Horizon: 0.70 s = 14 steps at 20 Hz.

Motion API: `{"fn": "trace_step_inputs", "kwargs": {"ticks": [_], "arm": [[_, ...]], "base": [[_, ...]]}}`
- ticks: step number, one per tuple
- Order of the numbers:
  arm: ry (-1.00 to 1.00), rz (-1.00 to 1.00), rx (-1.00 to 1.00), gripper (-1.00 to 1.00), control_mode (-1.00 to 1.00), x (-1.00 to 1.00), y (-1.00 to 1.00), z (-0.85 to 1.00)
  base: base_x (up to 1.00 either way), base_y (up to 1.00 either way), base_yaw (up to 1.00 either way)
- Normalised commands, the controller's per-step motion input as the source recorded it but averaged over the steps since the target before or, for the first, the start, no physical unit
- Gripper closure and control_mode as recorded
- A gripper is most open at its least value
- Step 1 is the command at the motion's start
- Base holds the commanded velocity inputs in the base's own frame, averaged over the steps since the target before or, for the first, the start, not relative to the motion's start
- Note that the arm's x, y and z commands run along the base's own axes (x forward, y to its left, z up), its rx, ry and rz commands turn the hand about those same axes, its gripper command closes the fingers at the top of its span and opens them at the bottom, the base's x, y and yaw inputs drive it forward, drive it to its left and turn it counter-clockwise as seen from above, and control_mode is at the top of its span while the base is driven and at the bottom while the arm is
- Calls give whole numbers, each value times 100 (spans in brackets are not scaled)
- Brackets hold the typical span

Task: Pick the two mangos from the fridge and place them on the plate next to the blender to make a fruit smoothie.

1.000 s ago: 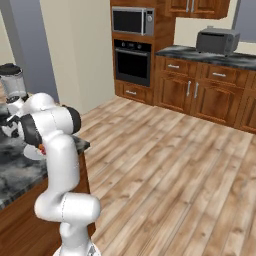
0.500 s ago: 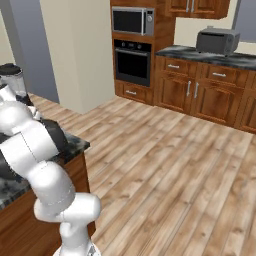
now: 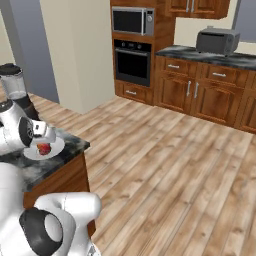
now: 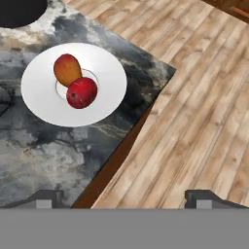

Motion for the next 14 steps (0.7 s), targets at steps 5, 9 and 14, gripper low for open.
{"fn": "trace_step_inputs", "kwargs": {"ticks": [5,9,14], "arm": [[-34,2,14,-100,-100,-100,-100,100],[-19,0,18,-100,-100,-100,-100,100],[-17,-1,8,-100,-100,-60,-47,47]], "base": [[0,0,0],[0,0,0],[0,0,0]]}}
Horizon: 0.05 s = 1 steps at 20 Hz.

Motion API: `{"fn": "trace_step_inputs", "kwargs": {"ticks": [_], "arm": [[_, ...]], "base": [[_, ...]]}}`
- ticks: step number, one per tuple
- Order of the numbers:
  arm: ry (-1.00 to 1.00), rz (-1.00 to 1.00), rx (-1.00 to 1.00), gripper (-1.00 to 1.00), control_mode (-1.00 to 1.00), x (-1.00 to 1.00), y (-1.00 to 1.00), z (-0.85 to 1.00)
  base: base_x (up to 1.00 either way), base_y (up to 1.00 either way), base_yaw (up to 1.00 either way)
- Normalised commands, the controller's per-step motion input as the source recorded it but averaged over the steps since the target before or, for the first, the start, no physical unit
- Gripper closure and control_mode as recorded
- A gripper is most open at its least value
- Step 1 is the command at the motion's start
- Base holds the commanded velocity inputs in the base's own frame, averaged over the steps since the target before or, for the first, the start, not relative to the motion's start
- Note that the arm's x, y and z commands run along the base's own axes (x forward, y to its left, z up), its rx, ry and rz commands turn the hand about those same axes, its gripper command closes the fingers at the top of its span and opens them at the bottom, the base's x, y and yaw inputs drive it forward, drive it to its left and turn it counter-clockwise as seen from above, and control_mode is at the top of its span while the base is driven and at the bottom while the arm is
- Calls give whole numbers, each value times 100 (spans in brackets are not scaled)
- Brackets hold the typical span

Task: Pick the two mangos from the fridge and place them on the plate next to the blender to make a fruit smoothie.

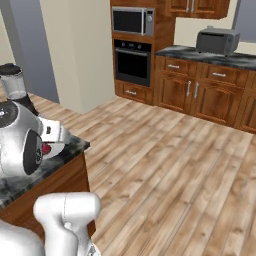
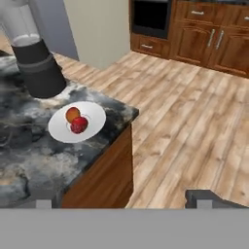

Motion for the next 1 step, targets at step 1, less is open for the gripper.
{"fn": "trace_step_inputs", "kwargs": {"ticks": [1], "arm": [[0,0,0,-100,-100,-4,0,2]], "base": [[0,0,0]]}}
